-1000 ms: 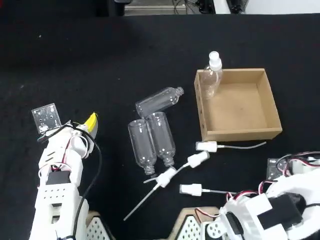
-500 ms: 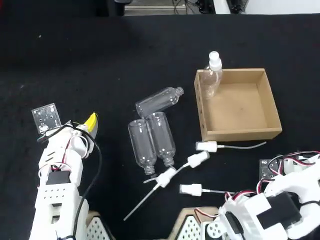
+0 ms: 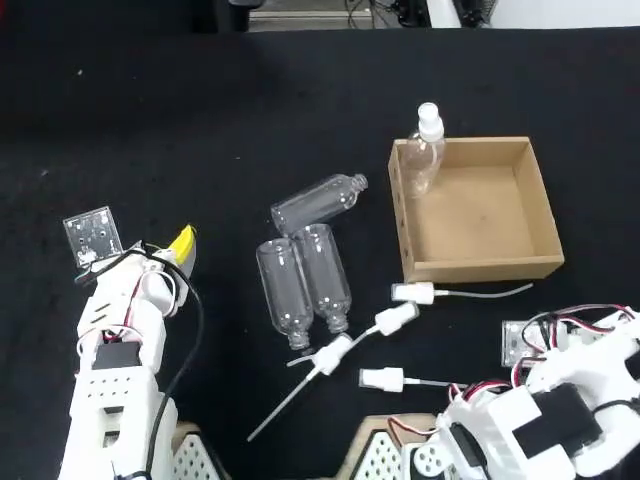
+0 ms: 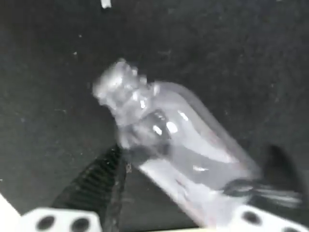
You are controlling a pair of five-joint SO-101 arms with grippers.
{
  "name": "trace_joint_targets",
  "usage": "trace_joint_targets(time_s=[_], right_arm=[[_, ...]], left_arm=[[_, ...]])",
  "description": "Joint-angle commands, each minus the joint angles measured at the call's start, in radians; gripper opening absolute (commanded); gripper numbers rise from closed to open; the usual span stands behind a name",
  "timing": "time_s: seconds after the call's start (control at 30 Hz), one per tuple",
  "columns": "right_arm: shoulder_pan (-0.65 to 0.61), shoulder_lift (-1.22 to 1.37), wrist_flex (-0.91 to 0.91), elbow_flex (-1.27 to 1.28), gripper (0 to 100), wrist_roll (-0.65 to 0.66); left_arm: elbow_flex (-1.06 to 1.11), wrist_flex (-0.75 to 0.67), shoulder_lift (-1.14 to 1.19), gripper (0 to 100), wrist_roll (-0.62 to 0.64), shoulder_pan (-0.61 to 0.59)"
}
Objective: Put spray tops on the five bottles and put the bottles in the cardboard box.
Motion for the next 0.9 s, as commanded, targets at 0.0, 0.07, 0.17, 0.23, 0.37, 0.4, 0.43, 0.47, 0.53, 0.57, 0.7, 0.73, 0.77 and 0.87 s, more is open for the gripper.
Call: trace_joint_targets(time_s=[0.0, 0.07, 0.17, 0.23, 0.37, 0.4, 0.43, 0.47, 0.53, 0.57, 0.7, 0.73, 0.77, 0.87], right_arm=[[-0.002, -0.015, -0.017, -0.047, 1.3, -0.161], [-0.002, -0.015, -0.017, -0.050, 4.2, -0.278], [-0.002, -0.013, -0.017, -0.058, 5.6, -0.488], [-0.002, -0.008, -0.017, -0.064, 4.1, -0.663], [0.000, -0.005, -0.015, -0.087, 8.0, -1.002], [0.002, -0.005, -0.015, -0.088, 11.9, -1.049], [0.002, -0.005, -0.015, -0.090, 16.4, -1.077], [0.002, -0.005, -0.009, -0.087, 20.5, -1.092], [0.000, -0.005, -0.008, -0.076, 27.7, -1.099], [0.000, -0.005, -0.009, -0.071, 30.2, -1.099], [0.000, -0.005, -0.017, -0.067, 31.7, -1.097], [0.000, -0.005, -0.017, -0.067, 31.3, -1.096], [0.000, -0.005, -0.017, -0.067, 30.9, -1.096], [0.000, -0.001, -0.017, -0.056, 28.1, -1.088]], left_arm=[[-0.015, -0.025, -0.012, 26, 0.011, 0.005], [-0.015, -0.025, -0.012, 26, 0.011, 0.005], [-0.015, -0.025, -0.012, 26, 0.011, 0.005], [-0.015, -0.025, -0.012, 26, 0.011, 0.005], [-0.015, -0.025, -0.012, 26, 0.011, 0.005], [-0.015, -0.025, -0.012, 26, 0.011, 0.005], [-0.015, -0.025, -0.012, 26, 0.011, 0.007], [-0.015, -0.025, -0.012, 26, 0.011, 0.007], [-0.015, -0.023, -0.012, 26, 0.011, 0.005], [-0.015, -0.023, -0.012, 26, 0.011, 0.005], [-0.015, -0.021, -0.012, 26, 0.011, 0.005], [-0.015, -0.021, -0.012, 26, 0.011, 0.005], [-0.015, -0.021, -0.012, 26, 0.011, 0.005], [-0.015, -0.021, -0.012, 26, 0.011, 0.005]])
